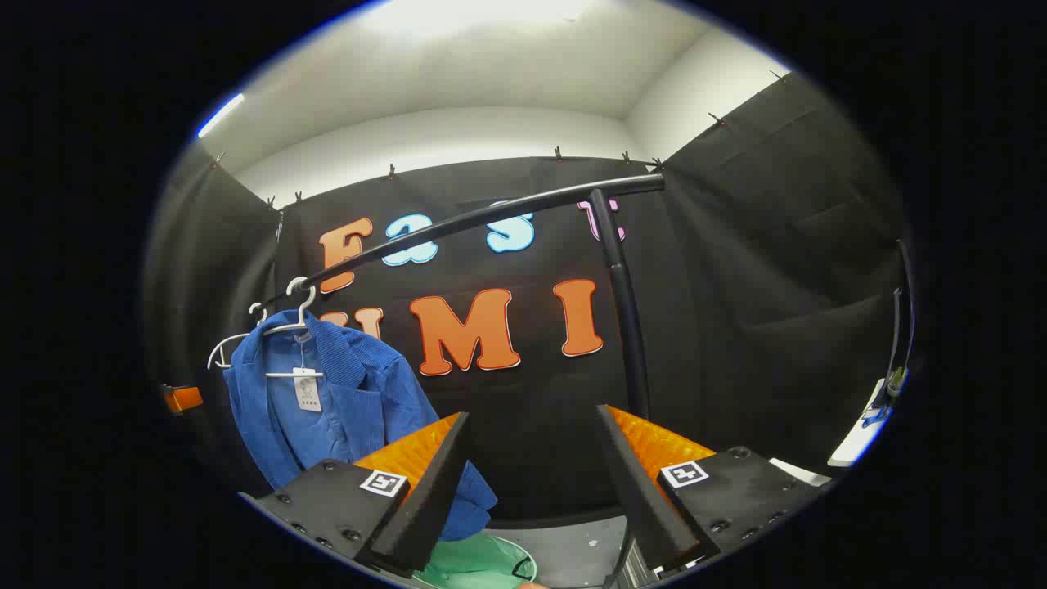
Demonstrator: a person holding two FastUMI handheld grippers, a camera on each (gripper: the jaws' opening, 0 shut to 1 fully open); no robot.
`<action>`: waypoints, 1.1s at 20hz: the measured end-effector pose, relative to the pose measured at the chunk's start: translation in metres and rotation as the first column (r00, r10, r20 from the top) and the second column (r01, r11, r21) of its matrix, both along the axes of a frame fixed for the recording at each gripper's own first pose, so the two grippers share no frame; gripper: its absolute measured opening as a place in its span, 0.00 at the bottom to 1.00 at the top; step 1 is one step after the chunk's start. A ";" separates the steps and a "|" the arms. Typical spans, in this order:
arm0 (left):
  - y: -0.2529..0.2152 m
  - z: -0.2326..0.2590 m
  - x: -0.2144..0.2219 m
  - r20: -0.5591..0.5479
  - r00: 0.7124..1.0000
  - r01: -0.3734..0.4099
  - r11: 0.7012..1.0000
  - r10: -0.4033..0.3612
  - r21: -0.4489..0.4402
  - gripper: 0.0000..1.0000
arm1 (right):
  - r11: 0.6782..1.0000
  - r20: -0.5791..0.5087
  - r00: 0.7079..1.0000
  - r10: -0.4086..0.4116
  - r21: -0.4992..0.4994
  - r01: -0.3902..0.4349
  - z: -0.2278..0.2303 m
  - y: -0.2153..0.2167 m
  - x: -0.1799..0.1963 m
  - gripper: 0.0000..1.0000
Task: Grasp the clothes on the hanger with both hands and then place them into the laundry hamper below.
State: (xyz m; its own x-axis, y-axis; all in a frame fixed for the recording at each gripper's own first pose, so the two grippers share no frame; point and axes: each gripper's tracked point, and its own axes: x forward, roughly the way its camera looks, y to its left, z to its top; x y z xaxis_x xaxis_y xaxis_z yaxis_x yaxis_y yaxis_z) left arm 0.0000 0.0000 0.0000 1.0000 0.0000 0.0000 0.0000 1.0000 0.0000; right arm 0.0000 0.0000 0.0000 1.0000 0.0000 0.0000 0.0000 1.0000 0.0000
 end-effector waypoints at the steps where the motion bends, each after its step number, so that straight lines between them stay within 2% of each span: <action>1: 0.000 0.000 0.000 -0.002 1.000 0.000 1.000 0.000 0.001 0.95 | 1.000 0.001 1.000 -0.001 -0.001 0.001 0.001 0.000 0.000 0.97; 3: 0.001 -0.003 0.000 -0.007 1.000 -0.003 1.000 0.003 -0.003 0.95 | 1.000 0.002 1.000 -0.002 -0.002 0.002 0.001 0.000 0.000 0.97; 4: 0.002 -0.004 0.001 -0.012 1.000 -0.005 1.000 0.005 -0.005 0.92 | 1.000 0.002 1.000 -0.002 -0.003 0.002 0.001 0.001 0.000 0.97; 6: 0.002 -0.004 0.001 -0.016 1.000 -0.010 1.000 0.010 -0.007 0.95 | 1.000 0.000 1.000 -0.001 -0.006 0.001 0.000 0.002 0.000 0.97; 7: 0.003 -0.005 0.002 -0.018 1.000 -0.013 1.000 0.013 -0.007 0.92 | 1.000 -0.002 1.000 -0.001 -0.007 0.001 -0.001 0.002 -0.001 0.97; 8: 0.003 -0.006 0.002 -0.021 1.000 -0.016 1.000 0.016 -0.007 0.92 | 1.000 -0.004 1.000 -0.002 -0.009 0.002 -0.002 0.002 0.000 0.88; 10: 0.003 -0.006 0.001 -0.025 1.000 -0.013 1.000 0.013 -0.004 0.92 | 1.000 -0.009 1.000 0.002 -0.011 -0.003 -0.004 0.005 0.001 0.88; 11: 0.003 -0.005 0.001 -0.025 1.000 -0.013 1.000 0.013 -0.001 0.95 | 1.000 -0.012 1.000 0.005 -0.011 -0.005 -0.004 0.006 0.000 0.97; 12: 0.004 -0.005 0.001 -0.025 1.000 -0.017 1.000 0.017 0.001 0.92 | 1.000 -0.013 1.000 0.006 -0.011 -0.006 -0.004 0.007 0.001 0.97; 13: 0.004 -0.004 0.001 -0.022 1.000 -0.021 1.000 0.021 0.002 0.95 | 1.000 -0.013 1.000 0.006 -0.011 -0.006 -0.004 0.008 0.000 0.88; 15: 0.004 -0.003 0.002 -0.014 0.999 -0.032 0.999 0.032 0.004 0.95 | 1.000 -0.011 1.000 0.008 -0.012 -0.008 -0.003 0.009 0.001 0.88; 16: 0.004 -0.003 0.002 -0.011 0.999 -0.036 0.999 0.036 0.005 0.92 | 1.000 -0.011 1.000 0.011 -0.013 -0.011 -0.004 0.010 0.001 0.97; 17: 0.004 -0.004 0.003 -0.012 0.999 -0.039 0.999 0.039 0.007 0.95 | 1.000 -0.012 1.000 0.013 -0.013 -0.013 -0.004 0.012 0.002 0.97; 22: 0.004 -0.006 0.002 -0.028 0.999 -0.027 1.000 0.028 0.003 0.95 | 0.999 -0.031 0.999 0.033 -0.013 -0.033 -0.010 0.025 0.010 0.97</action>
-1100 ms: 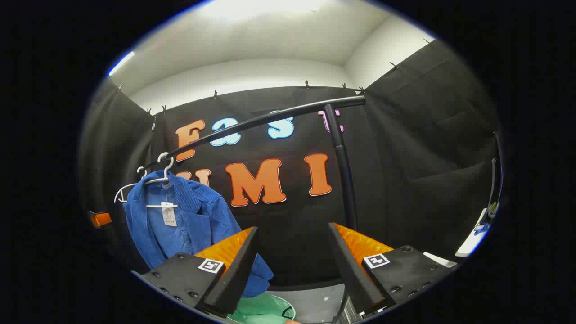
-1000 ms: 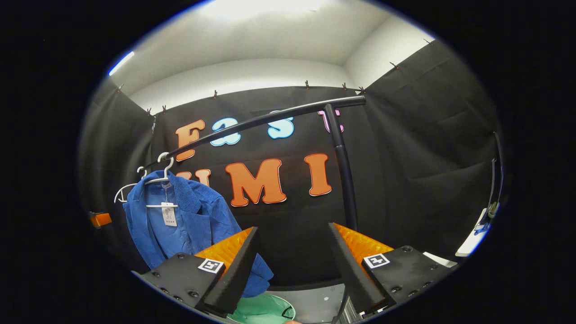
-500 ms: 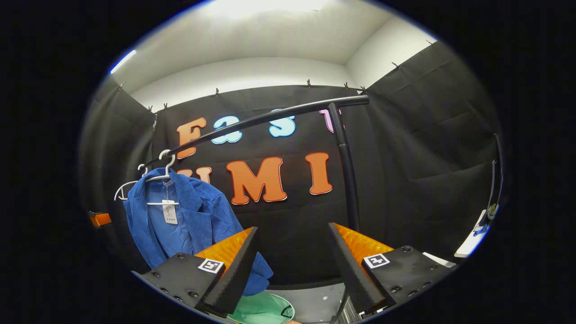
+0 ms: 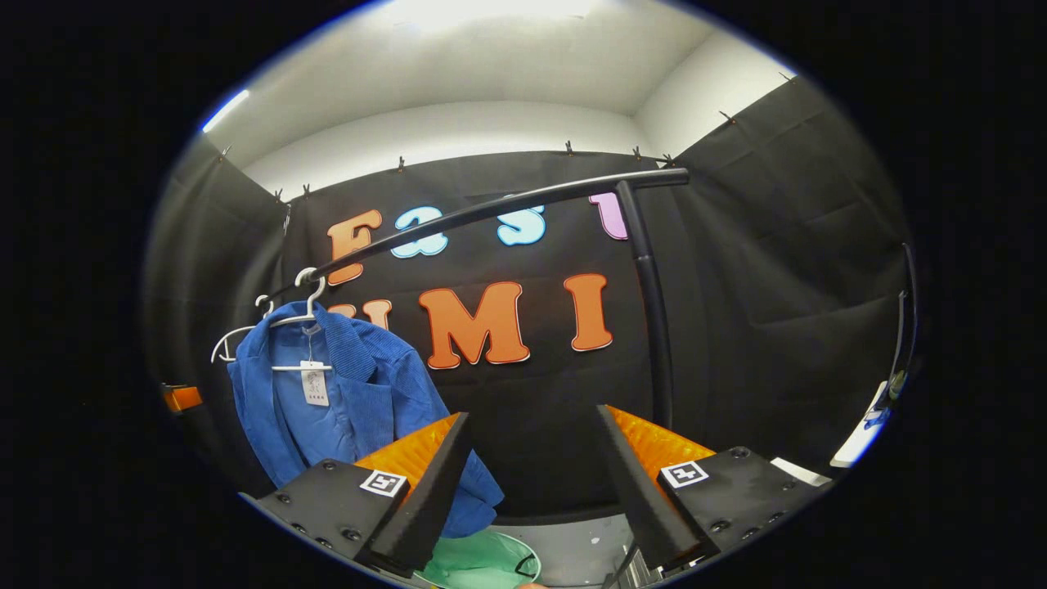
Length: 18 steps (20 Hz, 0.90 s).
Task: Grasp the clothes on the hanger with both hands and then place them into the laundry hamper below.
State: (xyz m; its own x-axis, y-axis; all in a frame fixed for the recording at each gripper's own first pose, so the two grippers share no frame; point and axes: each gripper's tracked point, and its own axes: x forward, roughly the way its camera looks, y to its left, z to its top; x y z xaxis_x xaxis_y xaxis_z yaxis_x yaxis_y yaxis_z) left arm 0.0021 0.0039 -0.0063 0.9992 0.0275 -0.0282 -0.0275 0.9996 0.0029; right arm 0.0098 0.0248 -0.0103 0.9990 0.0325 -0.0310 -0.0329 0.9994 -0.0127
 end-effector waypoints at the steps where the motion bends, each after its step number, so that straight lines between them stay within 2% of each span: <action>1: 0.000 0.000 0.000 -0.002 1.000 0.003 1.000 -0.003 0.001 0.94 | 1.000 -0.004 1.000 0.006 0.000 -0.006 -0.002 0.004 0.001 0.97; 4: 0.000 -0.002 -0.001 -0.012 1.000 0.005 1.000 -0.005 0.009 0.95 | 1.000 -0.012 0.999 0.031 0.000 -0.031 -0.004 0.019 0.007 0.97; 5: 0.001 -0.004 -0.001 -0.020 1.000 0.005 1.000 -0.005 0.009 0.95 | 0.999 -0.014 0.999 0.042 -0.001 -0.042 -0.005 0.025 0.010 0.88; 6: 0.001 -0.006 0.000 -0.028 1.000 0.005 1.000 -0.005 0.008 0.95 | 0.999 -0.016 0.999 0.052 -0.001 -0.052 -0.006 0.031 0.011 0.88; 9: 0.001 -0.011 0.001 -0.048 0.999 0.004 1.000 -0.003 0.013 0.95 | 0.996 -0.019 0.996 0.084 0.000 -0.084 -0.008 0.052 0.018 0.89; 10: 0.001 -0.014 0.001 -0.054 0.999 0.003 1.000 -0.002 0.017 0.92 | 0.995 -0.023 0.995 0.097 0.000 -0.097 -0.010 0.059 0.021 0.89; 11: 0.002 -0.015 0.001 -0.061 0.998 0.002 1.000 -0.001 0.018 0.95 | 0.994 -0.028 0.993 0.112 0.002 -0.112 -0.012 0.067 0.024 0.89; 17: -0.002 -0.023 0.027 -0.112 0.994 0.012 0.999 -0.007 0.041 0.95 | 0.983 -0.069 0.980 0.185 0.000 -0.185 -0.029 0.117 0.045 0.89; 18: -0.002 -0.023 0.028 -0.114 0.993 0.009 0.999 -0.004 0.041 0.95 | 0.981 -0.074 0.978 0.195 0.004 -0.196 -0.032 0.126 0.050 0.98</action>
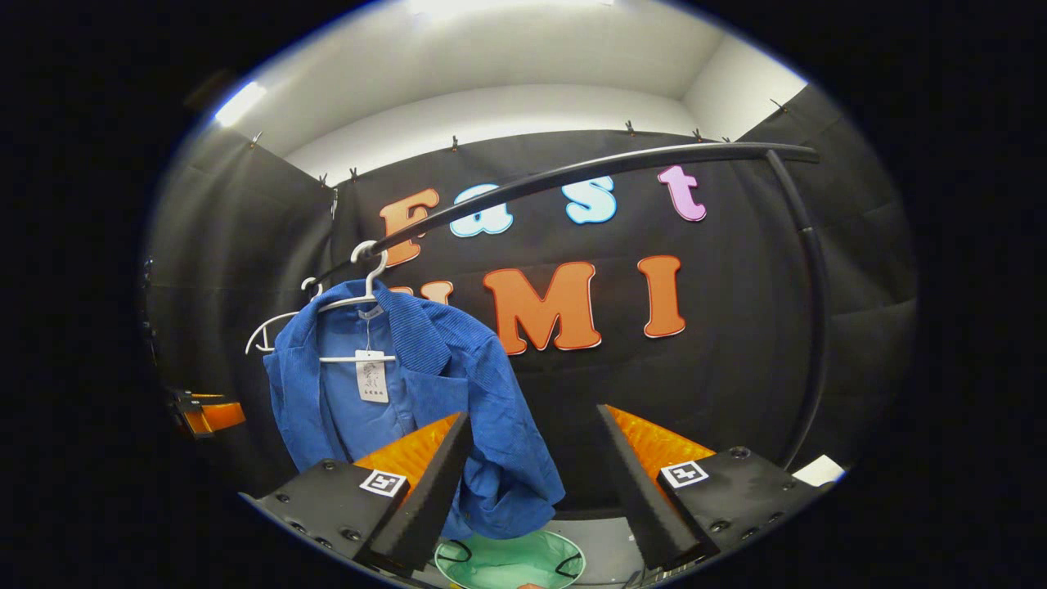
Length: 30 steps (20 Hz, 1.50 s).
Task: Grasp the clothes on the hanger with both hands and then place them into the laundry hamper below.
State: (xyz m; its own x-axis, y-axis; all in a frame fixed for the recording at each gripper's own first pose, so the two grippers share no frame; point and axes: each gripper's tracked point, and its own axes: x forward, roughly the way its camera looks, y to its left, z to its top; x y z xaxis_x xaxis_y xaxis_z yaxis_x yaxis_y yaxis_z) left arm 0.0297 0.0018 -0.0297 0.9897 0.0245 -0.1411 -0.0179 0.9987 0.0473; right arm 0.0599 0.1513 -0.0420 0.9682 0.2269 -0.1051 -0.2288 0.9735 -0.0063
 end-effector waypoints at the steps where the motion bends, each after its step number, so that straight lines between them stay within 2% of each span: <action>1: 0.000 0.000 0.003 0.000 1.000 0.000 1.000 0.000 -0.001 0.95 | 1.000 -0.006 1.000 0.012 0.001 -0.012 -0.003 0.008 0.003 0.98; 6: -0.003 -0.012 0.019 -0.015 1.000 0.005 1.000 -0.006 -0.026 0.95 | 0.998 -0.029 0.998 0.063 -0.024 -0.064 -0.021 0.049 0.025 0.98; 9: 0.004 -0.017 0.031 -0.009 1.000 -0.008 1.000 0.007 -0.009 0.95 | 0.997 -0.016 0.997 0.074 -0.037 -0.075 -0.027 0.067 0.037 0.98; 10: 0.005 -0.019 0.036 -0.006 1.000 -0.013 1.000 0.013 -0.005 0.92 | 0.996 -0.010 0.997 0.078 -0.040 -0.078 -0.028 0.073 0.043 1.00; 11: 0.007 -0.021 0.041 -0.007 1.000 -0.017 1.000 0.017 -0.001 0.95 | 0.996 -0.012 0.997 0.082 -0.041 -0.082 -0.031 0.079 0.048 0.98; 13: 0.009 -0.029 0.049 -0.011 1.000 -0.022 1.000 0.023 0.013 0.95 | 0.995 -0.023 0.995 0.094 -0.041 -0.094 -0.038 0.092 0.057 0.98; 14: 0.012 -0.031 0.053 -0.010 1.000 -0.026 0.999 0.027 0.023 0.92 | 0.994 -0.027 0.995 0.100 -0.042 -0.101 -0.041 0.097 0.062 0.98; 15: 0.012 -0.033 0.058 -0.008 1.000 -0.029 0.999 0.029 0.030 0.95 | 0.993 -0.029 0.994 0.106 -0.042 -0.108 -0.044 0.105 0.067 0.98; 19: 0.004 -0.041 0.074 -0.013 1.000 -0.010 1.000 0.011 0.026 0.92 | 0.990 -0.035 0.991 0.128 -0.053 -0.130 -0.058 0.131 0.085 0.97; 20: 0.001 -0.044 0.077 -0.017 1.000 -0.005 1.000 0.006 0.025 0.95 | 0.989 -0.032 0.990 0.135 -0.055 -0.137 -0.061 0.137 0.089 0.98; 21: -0.001 -0.046 0.081 -0.019 1.000 0.000 1.000 0.000 0.023 0.92 | 0.988 -0.030 0.989 0.145 -0.056 -0.146 -0.064 0.143 0.092 0.98; 26: -0.005 -0.059 0.103 -0.039 0.999 -0.002 1.000 0.003 0.025 0.95 | 0.987 -0.066 0.987 0.145 -0.067 -0.149 -0.085 0.158 0.113 0.98; 27: -0.005 -0.061 0.107 -0.043 0.999 -0.007 1.000 0.008 0.023 0.92 | 0.987 -0.067 0.988 0.138 -0.075 -0.143 -0.088 0.159 0.118 0.98; 28: -0.005 -0.062 0.110 -0.044 0.999 -0.011 1.000 0.011 0.019 0.95 | 0.987 -0.061 0.989 0.135 -0.080 -0.139 -0.090 0.161 0.124 0.98; 30: -0.004 -0.062 0.116 -0.033 0.999 -0.018 1.000 0.018 0.013 0.92 | 0.986 -0.049 0.988 0.145 -0.077 -0.148 -0.093 0.169 0.132 0.98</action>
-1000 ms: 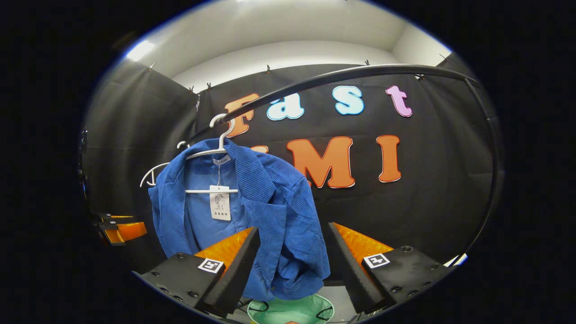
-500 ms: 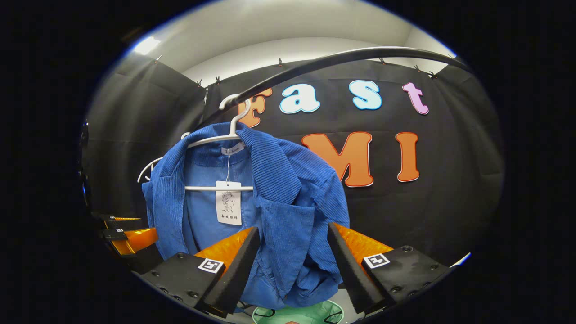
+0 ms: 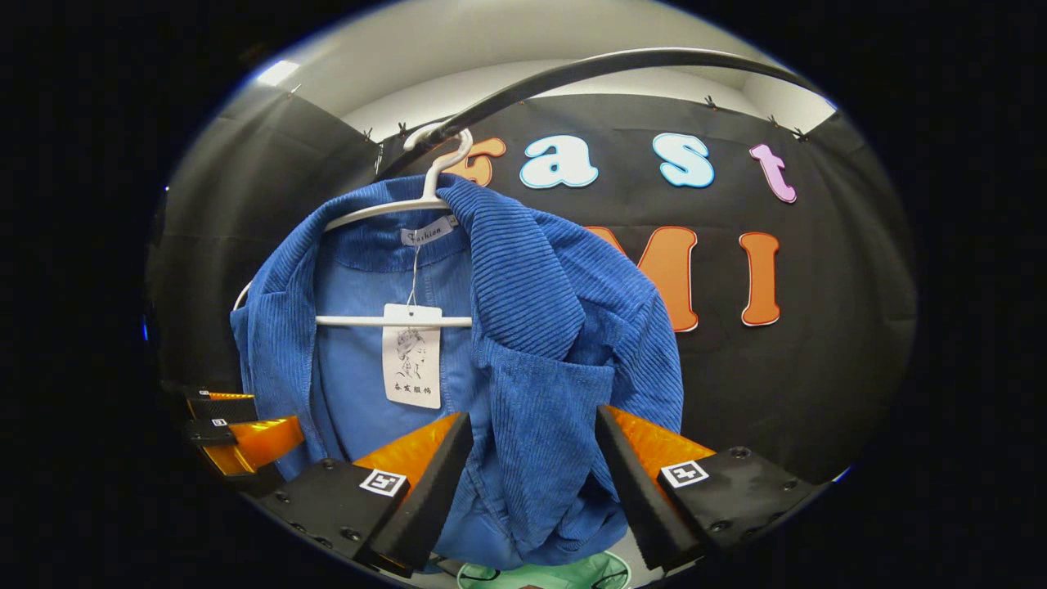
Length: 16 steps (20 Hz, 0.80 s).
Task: Grasp the clothes on the hanger with both hands and then place them into the laundry hamper below.
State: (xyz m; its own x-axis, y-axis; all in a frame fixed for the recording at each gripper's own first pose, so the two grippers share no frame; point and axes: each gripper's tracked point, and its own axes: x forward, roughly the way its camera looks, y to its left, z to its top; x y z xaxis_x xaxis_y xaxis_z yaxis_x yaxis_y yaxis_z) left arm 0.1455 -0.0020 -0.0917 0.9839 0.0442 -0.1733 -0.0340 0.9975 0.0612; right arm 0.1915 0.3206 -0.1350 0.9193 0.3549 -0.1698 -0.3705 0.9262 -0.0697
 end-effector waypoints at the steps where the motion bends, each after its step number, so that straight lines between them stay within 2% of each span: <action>1: 0.001 0.000 0.003 0.006 1.000 -0.002 1.000 0.002 0.008 0.95 | 1.000 -0.002 1.000 0.009 0.004 -0.009 -0.003 0.004 0.004 0.98; 2: 0.004 0.000 0.006 0.009 1.000 -0.012 1.000 0.012 0.015 0.92 | 1.000 -0.012 1.000 0.019 0.011 -0.019 -0.008 0.007 0.008 0.98; 3: 0.007 -0.002 0.010 0.009 1.000 -0.023 1.000 0.023 0.019 0.92 | 0.999 -0.022 0.999 0.028 0.021 -0.028 -0.012 0.009 0.012 0.89; 4: 0.008 -0.004 0.011 0.006 1.000 -0.029 0.999 0.029 0.017 0.92 | 0.999 -0.032 0.999 0.029 0.033 -0.028 -0.016 0.010 0.017 0.97; 5: 0.009 -0.005 0.013 0.006 0.999 -0.032 0.999 0.032 0.013 0.79 | 0.999 -0.037 0.999 0.028 0.043 -0.026 -0.018 0.009 0.020 0.90; 8: 0.011 0.001 0.018 0.049 0.999 -0.012 1.000 0.011 0.006 0.43 | 0.998 -0.037 0.999 0.029 0.062 -0.026 -0.018 -0.001 0.030 0.52; 10: 0.019 0.003 0.019 0.041 0.999 -0.020 1.000 0.020 0.011 0.20 | 0.995 -0.039 0.999 0.016 0.103 -0.012 -0.012 -0.011 0.038 0.26; 11: 0.015 0.004 0.020 0.033 0.999 -0.001 1.000 0.001 0.006 0.08 | 0.992 -0.050 0.998 0.023 0.126 -0.017 -0.009 -0.015 0.038 0.13; 13: 0.016 0.007 0.017 0.032 0.999 0.009 1.000 -0.009 -0.013 0.04 | 0.988 -0.068 0.997 0.040 0.152 -0.029 -0.003 -0.023 0.037 0.13; 16: 0.018 0.015 0.012 0.027 1.000 0.017 1.000 -0.017 -0.005 0.05 | 0.975 -0.087 0.994 0.065 0.219 -0.045 0.012 -0.036 0.040 0.13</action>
State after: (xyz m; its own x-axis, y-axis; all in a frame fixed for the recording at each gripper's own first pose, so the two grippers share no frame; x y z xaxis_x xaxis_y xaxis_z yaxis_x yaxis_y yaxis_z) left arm 0.1574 0.0155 -0.0771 0.9887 0.0270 -0.1474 -0.0190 0.9983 0.0553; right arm 0.2316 0.2845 -0.1230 0.8811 0.4423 -0.1674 -0.4167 0.8935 0.1671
